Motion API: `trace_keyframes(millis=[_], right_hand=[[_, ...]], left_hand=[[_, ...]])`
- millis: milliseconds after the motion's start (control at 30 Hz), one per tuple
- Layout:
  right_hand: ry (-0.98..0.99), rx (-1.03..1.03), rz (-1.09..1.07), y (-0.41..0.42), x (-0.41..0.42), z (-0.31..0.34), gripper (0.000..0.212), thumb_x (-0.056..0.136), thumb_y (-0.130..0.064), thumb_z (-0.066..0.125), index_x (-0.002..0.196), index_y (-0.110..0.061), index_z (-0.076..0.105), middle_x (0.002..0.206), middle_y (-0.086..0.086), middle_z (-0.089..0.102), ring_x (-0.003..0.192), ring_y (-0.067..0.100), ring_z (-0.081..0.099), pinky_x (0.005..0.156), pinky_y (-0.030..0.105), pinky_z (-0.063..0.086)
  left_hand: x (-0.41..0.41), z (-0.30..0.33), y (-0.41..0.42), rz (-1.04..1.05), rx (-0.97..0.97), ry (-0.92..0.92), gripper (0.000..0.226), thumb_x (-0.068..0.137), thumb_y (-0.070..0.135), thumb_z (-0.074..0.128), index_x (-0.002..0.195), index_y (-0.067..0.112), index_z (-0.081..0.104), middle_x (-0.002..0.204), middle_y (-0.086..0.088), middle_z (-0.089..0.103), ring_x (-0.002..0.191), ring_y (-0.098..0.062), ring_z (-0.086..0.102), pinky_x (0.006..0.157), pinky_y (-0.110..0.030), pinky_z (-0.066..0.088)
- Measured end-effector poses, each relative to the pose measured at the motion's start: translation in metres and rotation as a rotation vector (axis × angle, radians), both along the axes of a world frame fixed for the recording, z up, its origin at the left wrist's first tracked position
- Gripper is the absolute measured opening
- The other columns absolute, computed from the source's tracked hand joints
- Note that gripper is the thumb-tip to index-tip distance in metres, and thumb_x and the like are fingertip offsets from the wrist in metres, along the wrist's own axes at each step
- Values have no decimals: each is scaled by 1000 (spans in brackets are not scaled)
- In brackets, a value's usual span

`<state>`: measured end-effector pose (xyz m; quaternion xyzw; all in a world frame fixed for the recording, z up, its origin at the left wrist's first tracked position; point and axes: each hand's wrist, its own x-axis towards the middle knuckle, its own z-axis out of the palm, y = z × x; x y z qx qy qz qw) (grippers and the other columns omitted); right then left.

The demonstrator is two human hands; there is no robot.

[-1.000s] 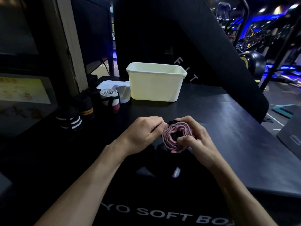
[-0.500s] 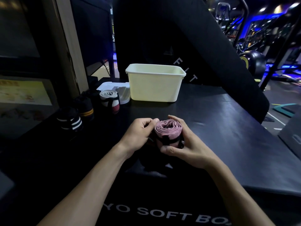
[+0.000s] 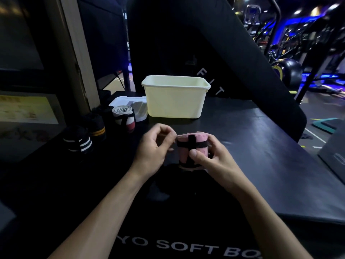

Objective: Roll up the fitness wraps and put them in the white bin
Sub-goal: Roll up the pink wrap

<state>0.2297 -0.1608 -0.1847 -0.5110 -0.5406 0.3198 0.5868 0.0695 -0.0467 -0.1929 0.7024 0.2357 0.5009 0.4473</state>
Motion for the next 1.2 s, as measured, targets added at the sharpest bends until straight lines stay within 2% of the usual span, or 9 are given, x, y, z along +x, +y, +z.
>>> trace_keyframes(millis=[67,167,333,467,567,633,733,967,1200], right_hand=[[57,-6,-6,0,-2,1,51,86,-35,76,129,-14,58,111,1,75,100,21,75,71,26,59],[148,-34,22,-1,-5,4,48,90,-35,67,131,-12,57,105,14,75,88,30,77,65,28,59],[23,-57,90,-4,-8,7,43,94,-36,66,135,-24,58,106,4,75,92,28,76,71,29,58],[3,-38,38,-5,-12,10,38,96,-25,65,132,-20,57,107,0,70,86,7,72,64,18,55],[29,-65,-17,-3,-15,7,29,101,-25,61,130,-23,58,111,3,71,87,13,74,61,20,56],[86,-123,15,-3,-17,9,19,105,-36,52,121,-34,62,105,0,72,84,20,76,62,24,55],[155,-180,79,-4,-16,14,30,106,-51,39,110,-39,67,99,1,69,82,23,70,67,32,52],[223,-218,128,-4,-10,13,41,105,-55,37,125,-30,62,104,7,65,85,30,58,64,28,49],[214,-215,93,-8,-7,12,27,98,-51,53,111,-33,68,91,2,65,71,17,60,63,32,47]], left_hand=[[-8,7,-4,-8,163,-25,7,94,21,72,94,17,67,91,2,68,84,-11,67,72,-26,56],[-15,14,-13,36,482,122,13,86,12,82,94,13,72,95,2,68,88,-12,68,78,-21,53],[-16,15,-14,149,632,157,9,90,16,78,92,10,73,92,3,67,84,-11,67,76,-28,55],[-12,11,-12,173,779,294,8,99,16,65,95,9,66,94,1,61,84,-18,62,75,-37,52],[-7,5,-12,86,771,368,9,99,17,59,95,9,61,94,2,57,86,-20,58,76,-42,50],[-8,5,-11,52,621,283,11,100,22,62,96,11,63,94,4,59,87,-15,61,77,-39,52],[-13,11,-12,-41,458,177,15,92,26,73,95,11,70,95,2,66,88,-16,67,78,-32,55],[-16,12,-18,-156,508,285,10,88,19,81,93,13,74,92,6,69,83,-14,69,78,-30,56],[-11,6,-20,-156,606,431,12,96,32,63,93,20,62,91,11,59,82,-15,62,74,-42,52]])
